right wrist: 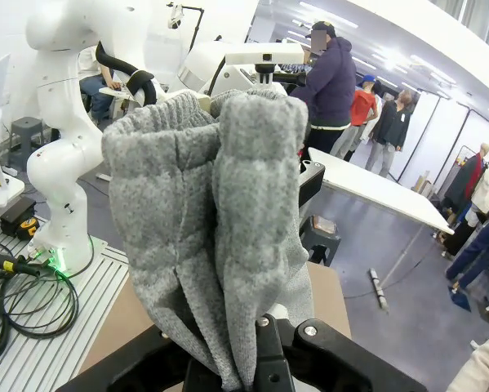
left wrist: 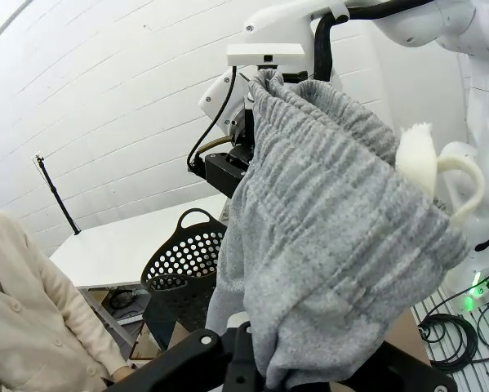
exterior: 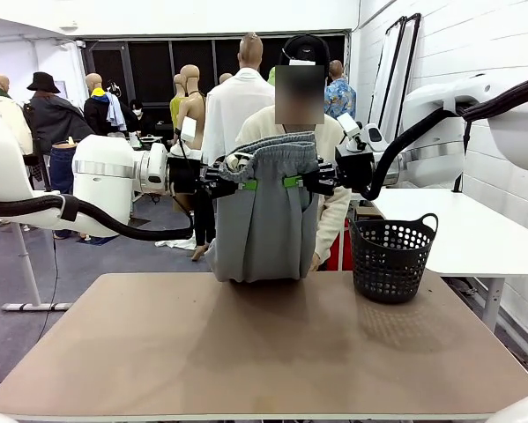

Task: Fold the training pants.
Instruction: Release the ends of the Training pants and then grab the overlapped ends.

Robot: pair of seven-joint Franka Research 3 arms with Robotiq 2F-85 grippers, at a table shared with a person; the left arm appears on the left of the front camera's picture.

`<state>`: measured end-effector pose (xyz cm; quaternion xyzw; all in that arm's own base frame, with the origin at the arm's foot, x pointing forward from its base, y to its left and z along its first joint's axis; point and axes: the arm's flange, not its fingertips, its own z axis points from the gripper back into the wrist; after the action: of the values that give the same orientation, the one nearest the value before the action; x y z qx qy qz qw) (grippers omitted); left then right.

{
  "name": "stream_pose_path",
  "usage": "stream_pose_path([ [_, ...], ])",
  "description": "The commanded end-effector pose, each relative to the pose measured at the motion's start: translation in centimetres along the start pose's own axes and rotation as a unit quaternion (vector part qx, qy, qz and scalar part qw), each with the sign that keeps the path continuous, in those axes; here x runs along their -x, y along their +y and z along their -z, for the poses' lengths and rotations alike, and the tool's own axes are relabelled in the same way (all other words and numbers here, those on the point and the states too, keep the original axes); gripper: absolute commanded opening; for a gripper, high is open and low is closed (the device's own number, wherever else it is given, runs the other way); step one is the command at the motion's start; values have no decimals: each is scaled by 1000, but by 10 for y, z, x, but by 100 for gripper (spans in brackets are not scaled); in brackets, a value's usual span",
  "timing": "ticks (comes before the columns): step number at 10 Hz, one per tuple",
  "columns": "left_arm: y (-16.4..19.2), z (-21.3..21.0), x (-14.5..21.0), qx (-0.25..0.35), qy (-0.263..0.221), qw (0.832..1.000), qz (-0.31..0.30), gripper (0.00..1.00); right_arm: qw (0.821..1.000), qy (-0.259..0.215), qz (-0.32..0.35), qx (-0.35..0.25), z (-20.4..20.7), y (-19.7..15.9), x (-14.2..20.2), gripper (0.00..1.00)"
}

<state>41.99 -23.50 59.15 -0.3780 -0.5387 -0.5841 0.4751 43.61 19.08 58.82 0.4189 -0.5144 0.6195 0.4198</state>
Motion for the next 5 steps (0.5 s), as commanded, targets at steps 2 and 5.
stream_pose_path([
  [2,-3,0,-4,-6,-2,1000,2,0,1000,-3,-1,-1,1,0,-2,0],
  [5,-3,0,-4,-6,-2,1000,2,0,1000,-3,-1,-1,1,0,-2,0],
])
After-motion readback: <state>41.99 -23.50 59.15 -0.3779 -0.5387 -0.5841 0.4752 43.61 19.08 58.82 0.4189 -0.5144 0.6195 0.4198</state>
